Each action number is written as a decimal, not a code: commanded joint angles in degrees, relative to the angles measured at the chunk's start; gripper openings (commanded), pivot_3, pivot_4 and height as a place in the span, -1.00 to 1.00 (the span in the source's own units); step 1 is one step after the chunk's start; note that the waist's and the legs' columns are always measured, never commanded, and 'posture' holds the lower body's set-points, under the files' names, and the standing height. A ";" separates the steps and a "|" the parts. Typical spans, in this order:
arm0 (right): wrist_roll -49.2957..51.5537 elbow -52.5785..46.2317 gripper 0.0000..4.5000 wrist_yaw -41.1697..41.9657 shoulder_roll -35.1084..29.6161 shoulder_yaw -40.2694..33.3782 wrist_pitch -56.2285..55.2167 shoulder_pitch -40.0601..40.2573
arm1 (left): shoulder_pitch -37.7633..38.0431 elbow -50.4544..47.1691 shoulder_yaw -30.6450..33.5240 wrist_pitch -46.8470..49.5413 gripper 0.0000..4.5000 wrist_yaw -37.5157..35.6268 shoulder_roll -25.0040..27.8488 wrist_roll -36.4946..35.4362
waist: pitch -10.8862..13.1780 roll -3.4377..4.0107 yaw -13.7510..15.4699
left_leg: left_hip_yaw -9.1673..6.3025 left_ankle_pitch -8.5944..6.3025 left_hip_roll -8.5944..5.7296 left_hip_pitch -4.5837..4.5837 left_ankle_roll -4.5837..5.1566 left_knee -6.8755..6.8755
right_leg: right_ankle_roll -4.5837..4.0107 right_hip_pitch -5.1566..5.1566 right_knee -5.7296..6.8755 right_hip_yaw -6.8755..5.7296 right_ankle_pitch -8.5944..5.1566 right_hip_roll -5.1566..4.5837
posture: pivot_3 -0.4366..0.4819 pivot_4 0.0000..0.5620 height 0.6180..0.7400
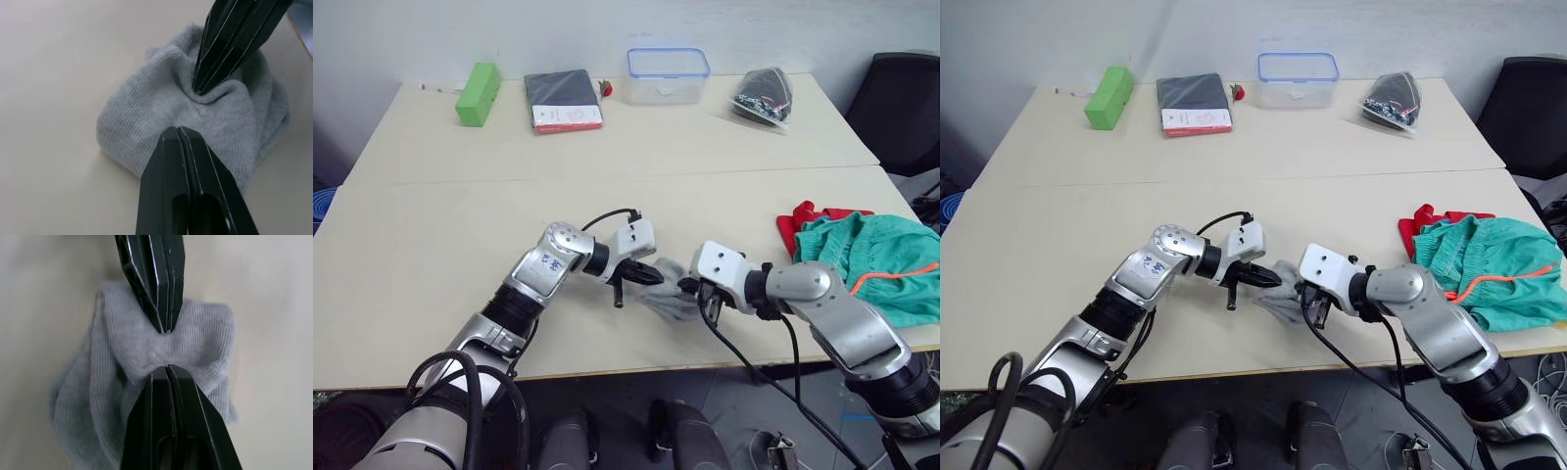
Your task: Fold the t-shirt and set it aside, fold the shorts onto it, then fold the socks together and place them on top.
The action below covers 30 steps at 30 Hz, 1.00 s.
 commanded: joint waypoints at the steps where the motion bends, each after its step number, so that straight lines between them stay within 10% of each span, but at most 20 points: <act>1: -0.73 -2.36 -1.00 0.15 -2.37 -1.96 -0.15 1.66 | -0.04 3.04 -1.92 -4.28 -0.99 1.01 -1.85 3.44 | 0.00 0.00 0.07 | 0.00 -0.01 0.00 0.01 0.02 0.02 | 0.00 0.01 0.00 0.00 0.00 0.00 | -0.05 -0.47 1.00; 20: -4.04 3.15 -1.00 -2.45 4.04 5.25 0.25 -7.91 | 1.47 1.16 -0.59 -4.28 -0.99 -1.04 -3.31 4.60 | -0.01 0.00 -0.01 | -0.05 -0.07 -0.07 -0.01 0.13 0.09 | 0.05 0.08 0.02 -0.13 0.03 -0.09 | -0.05 -0.47 1.00; 30: -9.78 -0.62 -1.00 7.34 -8.90 8.47 -4.65 -3.67 | 2.57 -0.30 -0.16 -3.89 -0.99 -1.29 -2.58 5.21 | -0.01 0.00 0.17 | -0.04 -0.07 -0.06 0.00 0.12 0.09 | 0.05 0.08 0.02 -0.22 0.03 -0.08 | -0.05 -0.47 1.00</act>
